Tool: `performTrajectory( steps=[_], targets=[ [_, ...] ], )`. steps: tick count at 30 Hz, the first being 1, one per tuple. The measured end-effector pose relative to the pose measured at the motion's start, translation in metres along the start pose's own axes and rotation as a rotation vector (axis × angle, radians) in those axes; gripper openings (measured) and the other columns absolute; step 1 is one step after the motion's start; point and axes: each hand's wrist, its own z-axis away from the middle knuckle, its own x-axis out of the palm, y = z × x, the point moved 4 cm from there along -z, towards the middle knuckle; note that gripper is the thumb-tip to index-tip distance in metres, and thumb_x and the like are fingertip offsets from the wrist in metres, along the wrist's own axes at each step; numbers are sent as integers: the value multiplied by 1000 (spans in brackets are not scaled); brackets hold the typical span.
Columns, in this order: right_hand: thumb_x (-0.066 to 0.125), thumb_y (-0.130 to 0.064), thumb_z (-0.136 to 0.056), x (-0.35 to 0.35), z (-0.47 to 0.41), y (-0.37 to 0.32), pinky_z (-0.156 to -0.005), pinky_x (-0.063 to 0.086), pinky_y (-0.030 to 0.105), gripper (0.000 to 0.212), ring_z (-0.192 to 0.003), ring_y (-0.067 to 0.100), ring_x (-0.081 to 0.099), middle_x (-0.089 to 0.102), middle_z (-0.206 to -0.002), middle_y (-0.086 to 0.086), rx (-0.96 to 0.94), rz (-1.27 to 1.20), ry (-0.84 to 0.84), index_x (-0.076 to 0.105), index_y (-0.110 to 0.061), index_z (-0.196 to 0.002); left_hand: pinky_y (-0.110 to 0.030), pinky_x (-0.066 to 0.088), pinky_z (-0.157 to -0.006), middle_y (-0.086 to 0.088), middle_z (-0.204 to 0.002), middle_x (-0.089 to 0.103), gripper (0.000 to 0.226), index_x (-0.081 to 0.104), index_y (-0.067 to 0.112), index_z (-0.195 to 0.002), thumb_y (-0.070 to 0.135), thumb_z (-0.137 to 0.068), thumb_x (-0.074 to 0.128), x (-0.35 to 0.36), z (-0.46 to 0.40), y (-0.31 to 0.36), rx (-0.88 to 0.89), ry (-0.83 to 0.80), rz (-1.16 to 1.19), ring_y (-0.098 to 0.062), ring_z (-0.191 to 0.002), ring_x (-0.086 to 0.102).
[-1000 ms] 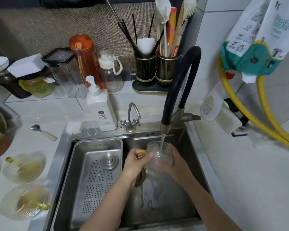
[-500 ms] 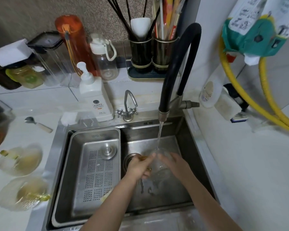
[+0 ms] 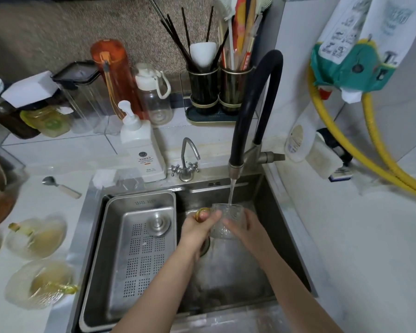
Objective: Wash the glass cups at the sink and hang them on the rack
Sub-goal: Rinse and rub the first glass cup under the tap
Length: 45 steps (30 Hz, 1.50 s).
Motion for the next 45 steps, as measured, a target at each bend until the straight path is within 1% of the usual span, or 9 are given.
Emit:
performTrajectory(
  steps=[4,12,17,23,27,31,37,41,45],
  targets=[
    [79,-44,-68,-13,-9,-18,-92,52,28,68,-110,9,58,59,-119,-13,-181,-48,1,48,-27,-126,-19,52,-81,-4,-102,64,41,56,12,-112,10,-76,77,0,-5,21,129,-109,-2,-11,-90,62],
    [80,-14,-73,-9,-12,-38,-95,50,28,66,-117,12,58,61,-124,-3,-462,-26,-60,49,-22,-130,-22,49,-95,10,-118,63,53,56,24,-123,8,-77,75,-19,-7,31,277,-203,-164,6,-104,60],
    [80,-32,-62,-31,-12,-37,-79,51,14,69,-103,0,62,61,-115,-6,-425,-141,-10,49,-26,-122,-8,47,-84,7,-118,62,60,52,17,-132,8,-77,75,13,-4,36,367,-231,-243,7,-101,58],
    [84,-20,-68,-5,-22,-35,-90,52,24,74,-112,5,60,61,-121,-12,-419,-40,-69,45,-23,-131,-19,48,-93,10,-118,64,49,58,37,-116,16,-76,77,-22,-15,33,341,-164,-192,-5,-113,59],
    [81,-42,-61,-21,-31,-43,-92,53,30,75,-111,8,61,61,-120,-8,-426,-93,-25,48,-28,-127,-31,47,-101,6,-122,63,55,57,30,-125,17,-76,78,0,-22,43,341,-214,-171,-8,-115,58],
    [82,-28,-63,-16,-27,-17,-91,55,37,73,-111,14,62,62,-120,-3,-404,-120,0,48,-25,-127,-14,49,-90,12,-113,65,48,59,35,-114,10,-77,76,-3,-18,29,328,-238,-205,4,-102,61],
    [79,-16,-75,-14,-41,-42,-87,49,14,58,-110,1,60,63,-118,-13,-382,-36,-49,51,-27,-124,-33,48,-99,4,-120,66,59,61,29,-122,32,-66,79,-7,-37,31,240,-200,-96,-12,-115,60],
    [64,-80,-57,-17,-48,-20,-97,49,42,99,-101,-6,60,57,-126,9,-246,-18,-11,52,-13,-129,-32,56,-85,-4,-110,69,53,62,19,-120,32,-70,78,7,-34,13,80,-213,-60,-18,-97,67],
    [70,-59,-73,-1,-42,9,-97,46,32,71,-116,18,56,54,-127,0,-104,50,11,49,-22,-129,-25,52,-63,-2,-99,71,44,66,19,-110,42,-74,76,-5,-26,-15,-110,-127,-101,-11,-74,65]
  ],
)
